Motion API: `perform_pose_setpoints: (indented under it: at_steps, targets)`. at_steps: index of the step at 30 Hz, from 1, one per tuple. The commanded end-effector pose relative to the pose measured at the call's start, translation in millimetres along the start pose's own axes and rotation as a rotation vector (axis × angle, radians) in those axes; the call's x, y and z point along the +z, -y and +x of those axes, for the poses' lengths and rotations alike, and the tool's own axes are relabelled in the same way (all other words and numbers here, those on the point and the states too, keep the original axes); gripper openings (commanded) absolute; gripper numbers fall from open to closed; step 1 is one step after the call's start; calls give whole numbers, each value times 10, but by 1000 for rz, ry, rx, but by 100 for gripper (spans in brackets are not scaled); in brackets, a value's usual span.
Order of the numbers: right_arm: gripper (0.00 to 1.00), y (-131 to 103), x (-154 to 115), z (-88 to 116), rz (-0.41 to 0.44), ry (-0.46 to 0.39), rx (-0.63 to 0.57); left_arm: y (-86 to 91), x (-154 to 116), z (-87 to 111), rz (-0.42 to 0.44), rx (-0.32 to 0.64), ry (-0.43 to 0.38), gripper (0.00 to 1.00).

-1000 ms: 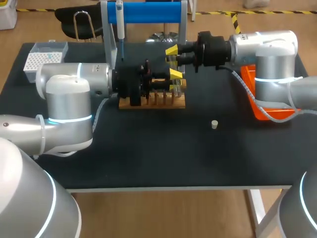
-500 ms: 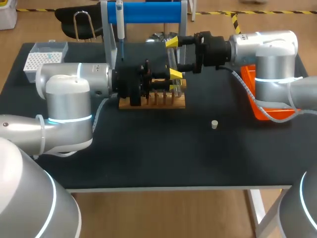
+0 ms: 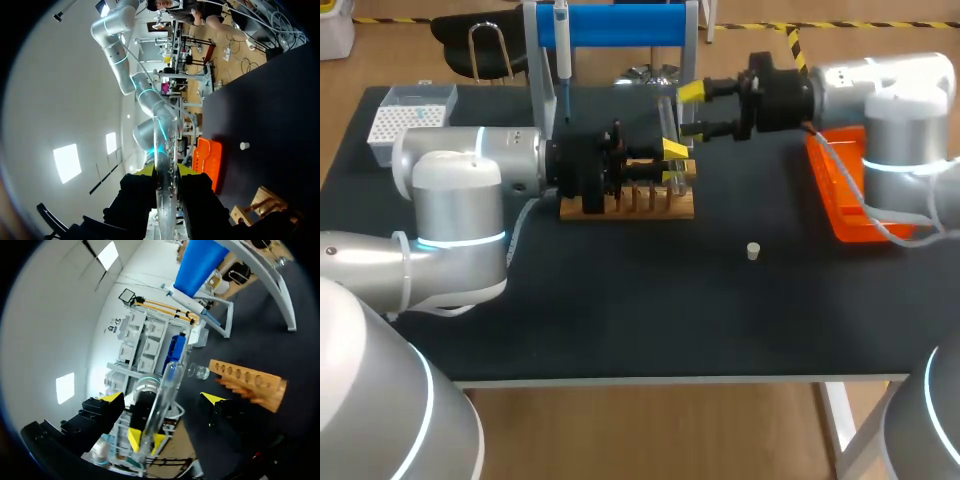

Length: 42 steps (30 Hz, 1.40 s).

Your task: Invert the test tube, pick up the pipette, mount the tip to pipette, aspirate from beaker and dispense into the tube, eject the tip, return the pipette, and cap with the stopper.

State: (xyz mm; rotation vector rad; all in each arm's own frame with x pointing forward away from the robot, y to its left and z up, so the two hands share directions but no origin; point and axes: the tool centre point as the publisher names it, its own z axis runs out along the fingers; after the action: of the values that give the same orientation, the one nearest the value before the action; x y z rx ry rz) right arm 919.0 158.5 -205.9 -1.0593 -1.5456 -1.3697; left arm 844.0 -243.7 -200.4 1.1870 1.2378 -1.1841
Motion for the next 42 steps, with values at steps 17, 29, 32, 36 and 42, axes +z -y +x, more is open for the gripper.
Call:
perform_pose_setpoints:
  at_steps: [17,29,32,36,42]
  targets:
    - [100,204,-261,-190,-50,235,-751,4,7,5,-3,3,3,0]
    - [100,297,-295,-557,67,311,-1049,4,7,5,-3,3,3,0]
    - [100,316,-258,-657,67,345,-1092,4,7,5,-3,3,3,0]
    - [100,336,-201,-754,46,377,-1148,4,7,5,-3,3,3,0]
    - [100,329,-112,-882,1,441,-1180,4,7,5,-3,3,3,0]
